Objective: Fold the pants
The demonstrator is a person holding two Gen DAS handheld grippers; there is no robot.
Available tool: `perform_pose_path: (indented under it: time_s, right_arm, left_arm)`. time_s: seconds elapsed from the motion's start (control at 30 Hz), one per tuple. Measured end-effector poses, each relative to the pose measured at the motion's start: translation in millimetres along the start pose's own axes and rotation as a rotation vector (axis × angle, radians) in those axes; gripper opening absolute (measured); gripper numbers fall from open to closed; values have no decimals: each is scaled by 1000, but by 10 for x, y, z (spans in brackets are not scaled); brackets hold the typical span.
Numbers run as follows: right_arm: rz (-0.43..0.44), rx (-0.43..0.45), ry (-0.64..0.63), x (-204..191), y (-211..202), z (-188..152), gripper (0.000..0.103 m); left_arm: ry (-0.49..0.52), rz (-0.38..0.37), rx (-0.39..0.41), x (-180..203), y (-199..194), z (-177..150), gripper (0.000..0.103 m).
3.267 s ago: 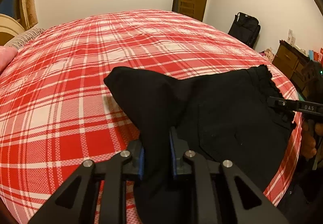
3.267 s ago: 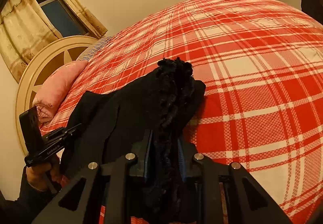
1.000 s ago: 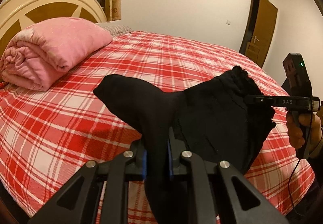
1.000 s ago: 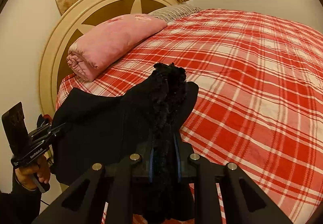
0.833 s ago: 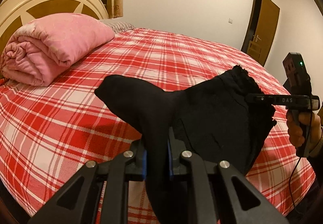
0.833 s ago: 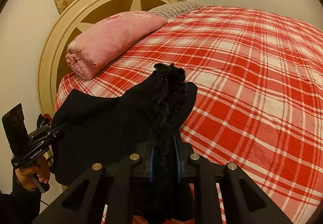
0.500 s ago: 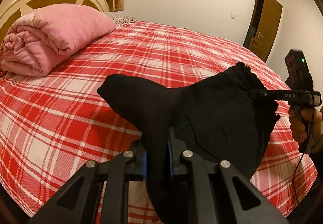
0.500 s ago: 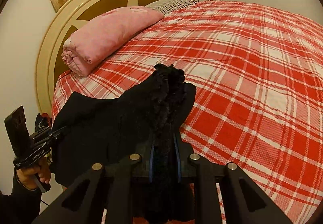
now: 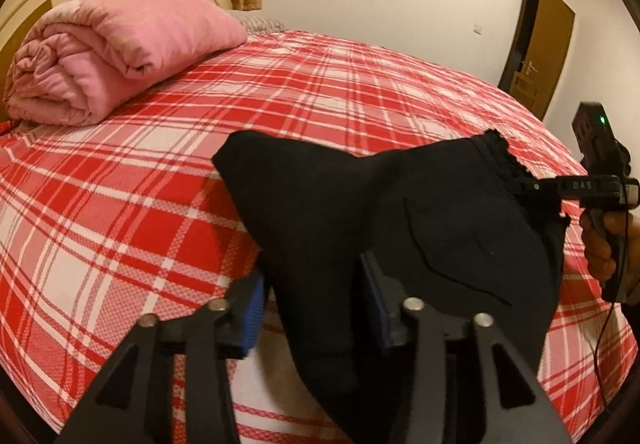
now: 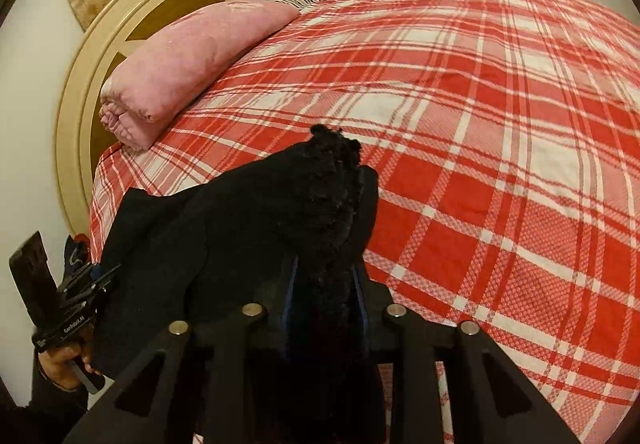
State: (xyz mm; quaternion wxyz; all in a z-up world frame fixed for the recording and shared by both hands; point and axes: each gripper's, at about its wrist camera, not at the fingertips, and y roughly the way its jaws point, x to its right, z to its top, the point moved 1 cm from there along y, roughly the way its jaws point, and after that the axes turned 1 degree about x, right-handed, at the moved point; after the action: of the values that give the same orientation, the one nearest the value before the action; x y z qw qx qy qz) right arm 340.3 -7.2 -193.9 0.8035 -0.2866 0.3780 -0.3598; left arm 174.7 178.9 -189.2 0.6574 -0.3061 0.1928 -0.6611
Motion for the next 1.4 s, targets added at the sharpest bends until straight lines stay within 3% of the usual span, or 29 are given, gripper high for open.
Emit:
perform_pose_path:
  time_s: [0.07, 0.13, 0.2, 0.27, 0.33, 0.4, 0.5, 0.67, 1.0, 1.4]
  right_arm:
    - [4, -3, 19, 43, 12, -20, 34]
    - [-5, 2, 29, 68, 10, -33, 40]
    - [-20, 15, 48, 108, -17, -43, 59]
    - [-25, 33, 90, 156, -107, -74, 68]
    - [-54, 66, 108, 140, -285, -129, 68]
    - [-145, 130, 102, 106, -533, -193, 68]
    - [-188, 206, 123, 38, -938, -336, 68]
    - [-283, 294, 58, -367, -1515, -611, 70]
    - [-302, 445, -111, -1266, -2271, -1099, 75]
    - [-317, 483, -113, -1383, -2563, -1281, 77]
  left_arm:
    - [-19, 0, 3, -32, 21, -17, 58]
    - [-35, 12, 11, -63, 46, -38, 73]
    - [-52, 47, 17, -111, 47, -64, 84]
    - [-90, 53, 4, -155, -26, -85, 84]
    - [-85, 116, 16, -116, -202, -109, 84]
    - [-62, 141, 36, -51, -391, -134, 86]
    - [-65, 130, 82, 34, -699, -172, 93]
    - [-54, 107, 162, 216, -1156, -98, 94]
    - [5, 52, 334, 566, -1844, 130, 100]
    - [39, 39, 362, 705, -2001, 130, 103]
